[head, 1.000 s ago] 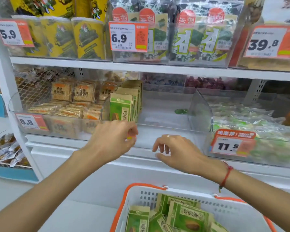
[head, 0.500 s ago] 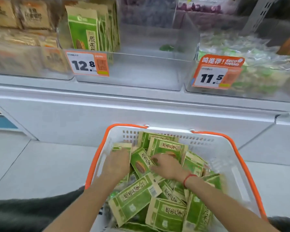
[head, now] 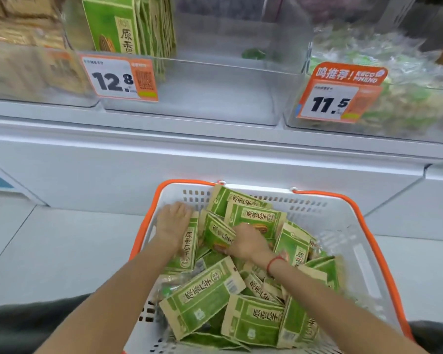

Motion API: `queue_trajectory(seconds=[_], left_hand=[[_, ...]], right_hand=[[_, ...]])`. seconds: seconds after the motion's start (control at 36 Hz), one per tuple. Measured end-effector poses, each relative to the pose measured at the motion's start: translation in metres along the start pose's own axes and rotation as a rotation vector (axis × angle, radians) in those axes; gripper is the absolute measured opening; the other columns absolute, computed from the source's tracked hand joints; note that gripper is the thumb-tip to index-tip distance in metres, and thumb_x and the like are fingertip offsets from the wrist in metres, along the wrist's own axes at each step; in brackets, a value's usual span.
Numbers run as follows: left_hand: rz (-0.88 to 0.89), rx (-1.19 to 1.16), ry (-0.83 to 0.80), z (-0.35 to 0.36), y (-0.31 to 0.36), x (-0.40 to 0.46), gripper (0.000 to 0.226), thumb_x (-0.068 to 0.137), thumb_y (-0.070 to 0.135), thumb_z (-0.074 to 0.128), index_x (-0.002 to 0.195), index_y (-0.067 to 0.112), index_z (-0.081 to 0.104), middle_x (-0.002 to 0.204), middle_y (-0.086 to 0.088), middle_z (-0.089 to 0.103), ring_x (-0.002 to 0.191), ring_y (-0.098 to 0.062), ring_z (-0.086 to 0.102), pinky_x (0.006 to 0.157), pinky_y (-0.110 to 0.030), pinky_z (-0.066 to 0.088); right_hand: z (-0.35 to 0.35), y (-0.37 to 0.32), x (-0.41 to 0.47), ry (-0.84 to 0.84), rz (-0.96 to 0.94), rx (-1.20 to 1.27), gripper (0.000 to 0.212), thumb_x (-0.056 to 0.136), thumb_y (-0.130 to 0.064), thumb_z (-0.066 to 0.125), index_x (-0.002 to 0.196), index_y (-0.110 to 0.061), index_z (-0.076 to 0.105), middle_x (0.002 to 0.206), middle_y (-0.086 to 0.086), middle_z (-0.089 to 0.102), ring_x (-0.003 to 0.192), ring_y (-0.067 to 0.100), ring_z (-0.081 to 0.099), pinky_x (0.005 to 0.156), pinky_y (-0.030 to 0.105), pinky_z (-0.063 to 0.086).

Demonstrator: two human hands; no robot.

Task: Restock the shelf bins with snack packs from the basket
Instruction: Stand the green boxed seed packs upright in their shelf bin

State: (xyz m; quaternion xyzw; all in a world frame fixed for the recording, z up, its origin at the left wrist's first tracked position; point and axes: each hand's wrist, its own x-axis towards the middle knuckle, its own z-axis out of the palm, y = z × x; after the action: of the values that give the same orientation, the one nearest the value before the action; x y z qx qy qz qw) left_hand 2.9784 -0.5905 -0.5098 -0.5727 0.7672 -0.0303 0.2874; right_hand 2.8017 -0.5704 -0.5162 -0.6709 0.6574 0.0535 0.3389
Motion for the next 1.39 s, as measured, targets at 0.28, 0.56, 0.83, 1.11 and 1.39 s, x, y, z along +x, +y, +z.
queue_trajectory(seconds=[0.28, 0.56, 0.83, 1.11, 1.39], left_hand=[[0.114, -0.449, -0.098, -0.028, -0.030, 0.003, 0.054, 0.081, 0.041, 0.071, 0.125, 0.020, 0.048, 0.123, -0.003, 0.057, 0.113, -0.024, 0.054, 0.087, -0.031, 0.041], [0.106, -1.400, -0.060, -0.089, -0.094, -0.028, 0.031, 0.088, 0.049, 0.059, 0.084, 0.022, 0.074, 0.073, 0.004, 0.064, 0.070, -0.010, 0.058, 0.069, -0.019, 0.044], [0.142, -1.785, 0.213, -0.167, -0.149, -0.072, 0.045, 0.098, 0.043, 0.041, 0.068, 0.023, 0.069, 0.063, 0.006, 0.067, 0.069, -0.009, 0.065, 0.078, -0.025, 0.050], [0.277, -1.298, 0.917, -0.243, -0.223, -0.136, 0.047, 0.067, 0.014, 0.080, 0.108, 0.025, 0.062, 0.094, 0.018, 0.072, 0.084, 0.005, 0.067, 0.068, -0.008, 0.049], [0.182, -1.053, 0.794, -0.264, -0.285, -0.101, 0.045, 0.063, 0.008, 0.085, 0.103, 0.012, 0.064, 0.101, 0.004, 0.069, 0.093, -0.011, 0.066, 0.084, -0.028, 0.054]], right_hand=[[-0.081, 0.026, -0.025, -0.207, -0.152, 0.183, 0.035, 0.085, -0.027, 0.070, 0.117, -0.015, 0.062, 0.099, -0.023, 0.066, 0.099, 0.003, 0.059, 0.088, 0.013, 0.043], [-0.106, -0.019, -0.040, -0.041, -0.335, 0.612, 0.027, 0.087, -0.033, 0.067, 0.107, -0.017, 0.071, 0.108, 0.004, 0.071, 0.096, 0.013, 0.067, 0.085, 0.024, 0.051], [-0.166, -0.096, -0.060, 0.279, -0.712, 0.727, 0.007, 0.090, -0.019, 0.062, 0.094, -0.019, 0.056, 0.090, -0.005, 0.063, 0.081, 0.000, 0.059, 0.071, 0.015, 0.044], [-0.223, -0.203, -0.073, 0.542, -0.988, 0.754, 0.047, 0.090, -0.023, 0.064, 0.128, -0.029, 0.037, 0.112, -0.002, 0.063, 0.102, 0.009, 0.064, 0.083, 0.031, 0.055], [-0.241, -0.257, -0.029, 0.726, -0.856, 0.387, 0.038, 0.089, -0.029, 0.065, 0.121, -0.022, 0.047, 0.116, -0.001, 0.063, 0.108, 0.018, 0.058, 0.088, 0.038, 0.049]])
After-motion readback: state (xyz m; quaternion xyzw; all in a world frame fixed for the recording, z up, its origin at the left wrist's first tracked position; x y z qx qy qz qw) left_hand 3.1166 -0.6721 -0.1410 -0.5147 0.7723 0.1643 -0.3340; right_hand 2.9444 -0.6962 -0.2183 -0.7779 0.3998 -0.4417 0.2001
